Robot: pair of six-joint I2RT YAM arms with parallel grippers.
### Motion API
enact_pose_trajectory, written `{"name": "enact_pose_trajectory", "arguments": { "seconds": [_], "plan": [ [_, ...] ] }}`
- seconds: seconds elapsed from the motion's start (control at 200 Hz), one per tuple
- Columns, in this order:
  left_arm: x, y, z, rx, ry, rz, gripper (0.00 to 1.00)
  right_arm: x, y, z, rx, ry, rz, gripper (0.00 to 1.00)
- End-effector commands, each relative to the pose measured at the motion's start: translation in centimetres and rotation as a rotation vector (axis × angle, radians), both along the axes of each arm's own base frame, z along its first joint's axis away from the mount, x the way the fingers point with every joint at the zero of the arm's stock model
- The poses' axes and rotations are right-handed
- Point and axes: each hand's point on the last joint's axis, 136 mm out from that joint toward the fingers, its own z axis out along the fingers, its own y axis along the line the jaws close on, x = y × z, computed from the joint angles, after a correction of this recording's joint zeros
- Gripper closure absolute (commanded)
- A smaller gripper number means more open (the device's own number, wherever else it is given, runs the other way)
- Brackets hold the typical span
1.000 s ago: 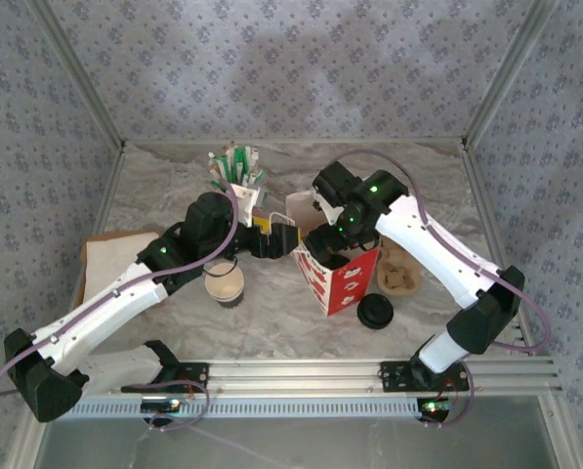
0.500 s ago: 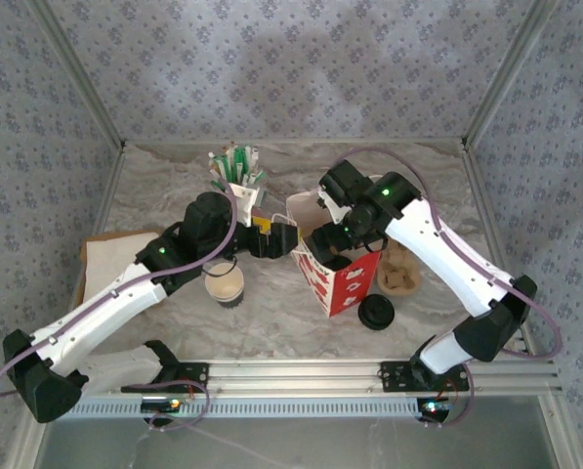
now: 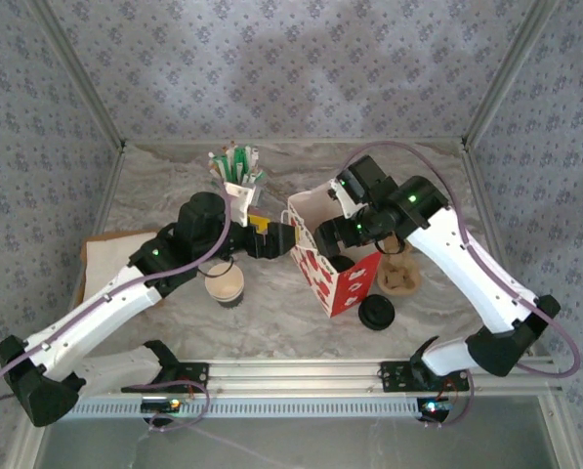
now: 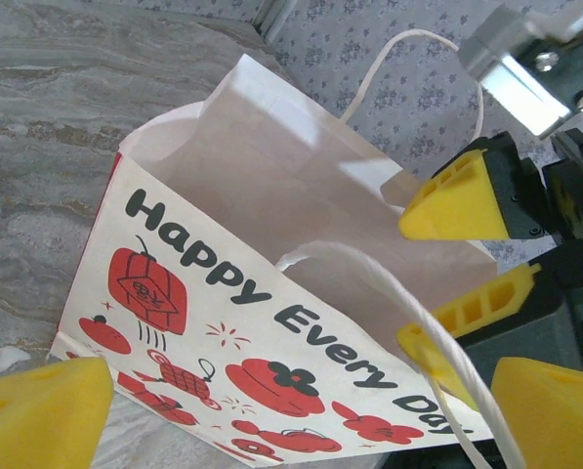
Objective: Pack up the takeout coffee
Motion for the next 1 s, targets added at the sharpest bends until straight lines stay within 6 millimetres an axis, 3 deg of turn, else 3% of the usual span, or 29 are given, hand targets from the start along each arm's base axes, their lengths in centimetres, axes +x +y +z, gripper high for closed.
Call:
{"name": "enact_pose_trajectory", "arguments": {
  "seconds": [0.0,0.495,0.994],
  "plan": [
    [-0.8,0.2,3.0,-0.052,-0.047,-0.017,0.01,0.0,-0.2,2.0,0.065,-0.044,-0.022,0.06],
    [-2.0,1.5,5.2,-0.087,-0.086,-0.017,0.01,-0.8,-0.9,6.3,0.185,-0.162,-0.038,0.07],
    [-3.6,4.0,6.1,-0.102,-0.097,0.022,0.01,-2.1,-5.1,9.9,0.257,-0.339,-0.126,0.11]
  ]
}}
